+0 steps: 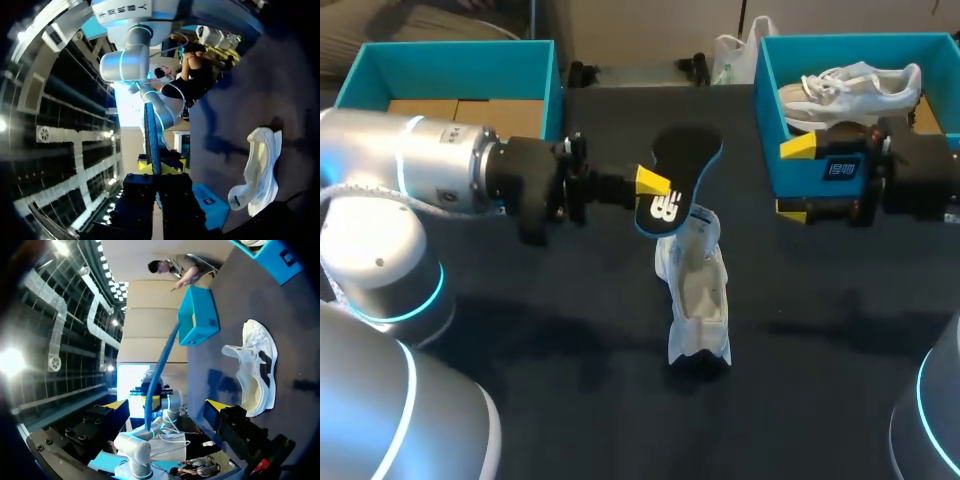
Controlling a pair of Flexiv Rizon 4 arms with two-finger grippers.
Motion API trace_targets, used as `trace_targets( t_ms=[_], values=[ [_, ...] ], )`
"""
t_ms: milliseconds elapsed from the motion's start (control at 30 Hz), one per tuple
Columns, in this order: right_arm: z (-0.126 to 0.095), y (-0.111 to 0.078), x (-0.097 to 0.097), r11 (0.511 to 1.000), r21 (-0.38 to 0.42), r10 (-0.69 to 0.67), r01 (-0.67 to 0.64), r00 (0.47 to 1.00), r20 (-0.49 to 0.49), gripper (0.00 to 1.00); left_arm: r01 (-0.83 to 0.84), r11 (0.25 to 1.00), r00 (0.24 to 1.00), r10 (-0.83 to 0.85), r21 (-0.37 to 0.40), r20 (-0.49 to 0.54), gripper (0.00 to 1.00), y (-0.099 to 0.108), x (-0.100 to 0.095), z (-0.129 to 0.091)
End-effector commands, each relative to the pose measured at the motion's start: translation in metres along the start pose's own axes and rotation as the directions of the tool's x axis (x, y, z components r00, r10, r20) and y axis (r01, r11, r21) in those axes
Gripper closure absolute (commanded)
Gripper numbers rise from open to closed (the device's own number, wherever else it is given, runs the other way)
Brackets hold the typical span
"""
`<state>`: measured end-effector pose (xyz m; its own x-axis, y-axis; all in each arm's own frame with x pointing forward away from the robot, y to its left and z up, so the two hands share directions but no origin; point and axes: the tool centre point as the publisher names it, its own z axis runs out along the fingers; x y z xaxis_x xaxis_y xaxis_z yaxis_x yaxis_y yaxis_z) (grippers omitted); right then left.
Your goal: Take the shoe out of the shoebox, open the shoe tongue, remove and reinsert the insole, then place the shoe into the shoebox
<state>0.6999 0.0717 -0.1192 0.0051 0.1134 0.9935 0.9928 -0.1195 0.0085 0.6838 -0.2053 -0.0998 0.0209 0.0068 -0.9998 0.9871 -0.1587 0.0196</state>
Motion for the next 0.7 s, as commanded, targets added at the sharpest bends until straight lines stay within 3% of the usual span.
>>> trace_targets(
  t_ms=[33,467,700],
  values=[
    [0.019,0.011,-0.001,1.000,0.021,-0.010,0.011,1.000,-0.016,0.00,-0.261,0.960,0.963,0.266,-0.098,0.035,1.00,0.000,0.007,0.005],
    [0.044,0.021,0.008,0.998,0.061,-0.026,0.028,0.999,-0.033,0.00,-0.266,0.958,0.964,0.267,-0.104,-0.006,1.00,0.006,0.019,0.033],
    [0.050,0.024,0.009,0.997,0.076,-0.019,0.021,1.000,-0.024,0.45,-0.272,0.958,0.962,0.272,-0.091,-0.012,1.00,0.001,0.021,0.050]
  ],
)
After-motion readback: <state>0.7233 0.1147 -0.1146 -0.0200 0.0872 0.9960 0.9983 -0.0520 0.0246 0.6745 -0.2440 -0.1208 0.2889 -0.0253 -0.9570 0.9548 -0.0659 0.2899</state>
